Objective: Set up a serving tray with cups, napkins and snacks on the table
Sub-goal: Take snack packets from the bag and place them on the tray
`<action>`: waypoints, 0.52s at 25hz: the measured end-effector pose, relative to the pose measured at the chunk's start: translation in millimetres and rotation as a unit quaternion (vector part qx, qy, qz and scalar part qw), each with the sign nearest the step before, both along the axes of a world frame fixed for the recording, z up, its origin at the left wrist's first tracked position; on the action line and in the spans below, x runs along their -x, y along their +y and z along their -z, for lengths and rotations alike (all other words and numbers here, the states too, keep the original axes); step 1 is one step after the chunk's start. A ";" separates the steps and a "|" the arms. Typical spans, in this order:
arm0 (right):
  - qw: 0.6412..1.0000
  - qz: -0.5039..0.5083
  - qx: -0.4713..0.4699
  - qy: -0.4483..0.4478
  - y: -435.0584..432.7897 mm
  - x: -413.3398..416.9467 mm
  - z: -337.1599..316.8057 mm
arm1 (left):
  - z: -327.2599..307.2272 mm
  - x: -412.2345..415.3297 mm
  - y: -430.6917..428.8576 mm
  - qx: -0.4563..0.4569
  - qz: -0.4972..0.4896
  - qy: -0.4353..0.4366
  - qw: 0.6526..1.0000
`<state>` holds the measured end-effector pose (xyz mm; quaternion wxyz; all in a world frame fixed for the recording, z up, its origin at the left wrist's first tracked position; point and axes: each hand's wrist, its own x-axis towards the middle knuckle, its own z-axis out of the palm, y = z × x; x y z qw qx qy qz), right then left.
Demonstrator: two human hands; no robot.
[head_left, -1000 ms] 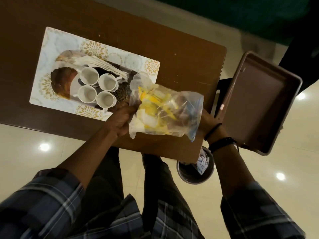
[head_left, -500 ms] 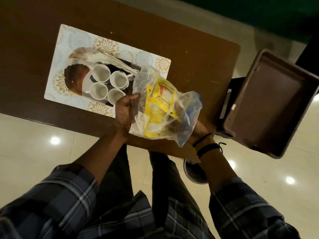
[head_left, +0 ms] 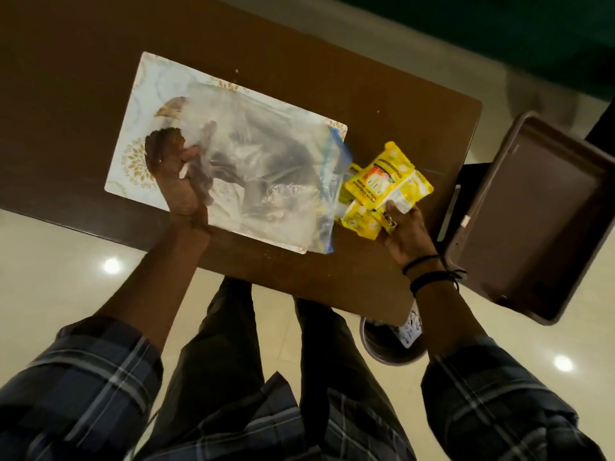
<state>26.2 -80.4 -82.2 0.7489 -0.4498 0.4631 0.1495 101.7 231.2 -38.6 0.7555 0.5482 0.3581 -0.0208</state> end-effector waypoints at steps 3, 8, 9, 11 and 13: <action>0.997 0.067 0.027 0.030 0.6 -8.7 17.1 | -7.1 -11.5 24.1 0.064 -0.083 0.010 0.994; 0.946 -0.054 0.292 0.133 27.0 -24.0 11.9 | -20.0 -8.6 25.8 0.034 -0.166 -0.011 0.985; 0.917 -0.059 0.360 0.161 36.1 -26.7 -0.2 | -24.7 -8.0 22.1 0.067 -0.173 -0.016 0.982; 0.951 0.041 0.280 0.126 65.5 -30.9 -36.6 | -30.4 -5.9 16.1 0.160 -0.181 -0.043 0.969; 0.989 0.110 0.066 0.079 98.2 -21.7 -63.7 | -40.7 -2.8 4.6 0.296 -0.156 -0.060 0.941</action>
